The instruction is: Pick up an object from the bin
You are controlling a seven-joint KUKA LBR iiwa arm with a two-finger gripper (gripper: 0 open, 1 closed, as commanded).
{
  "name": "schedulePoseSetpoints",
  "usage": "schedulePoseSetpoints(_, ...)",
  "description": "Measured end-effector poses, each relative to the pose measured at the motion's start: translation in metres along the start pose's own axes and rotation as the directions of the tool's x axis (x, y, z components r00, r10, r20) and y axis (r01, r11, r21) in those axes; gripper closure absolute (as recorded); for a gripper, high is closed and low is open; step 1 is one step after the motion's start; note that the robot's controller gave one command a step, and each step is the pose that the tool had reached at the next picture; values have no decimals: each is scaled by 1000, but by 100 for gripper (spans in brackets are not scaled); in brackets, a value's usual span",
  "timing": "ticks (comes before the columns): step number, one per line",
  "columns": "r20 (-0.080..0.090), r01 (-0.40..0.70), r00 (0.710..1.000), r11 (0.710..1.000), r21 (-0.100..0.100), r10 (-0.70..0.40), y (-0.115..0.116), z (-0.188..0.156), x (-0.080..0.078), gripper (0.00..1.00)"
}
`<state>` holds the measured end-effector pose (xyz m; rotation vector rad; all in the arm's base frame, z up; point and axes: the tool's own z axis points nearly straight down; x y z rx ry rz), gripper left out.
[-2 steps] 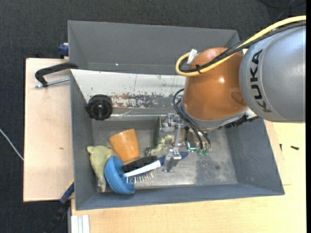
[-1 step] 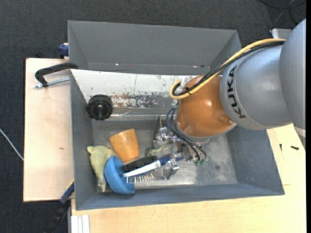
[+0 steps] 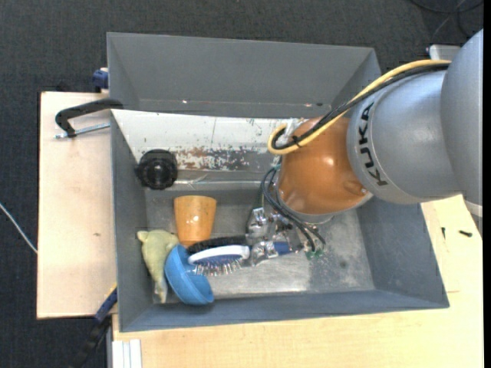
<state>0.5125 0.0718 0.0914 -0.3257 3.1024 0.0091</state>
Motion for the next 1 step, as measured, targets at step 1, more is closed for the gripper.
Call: schedulePoseSetpoints(1,-9,9,1000,1000,4,-8,-7,-157,-18,100)
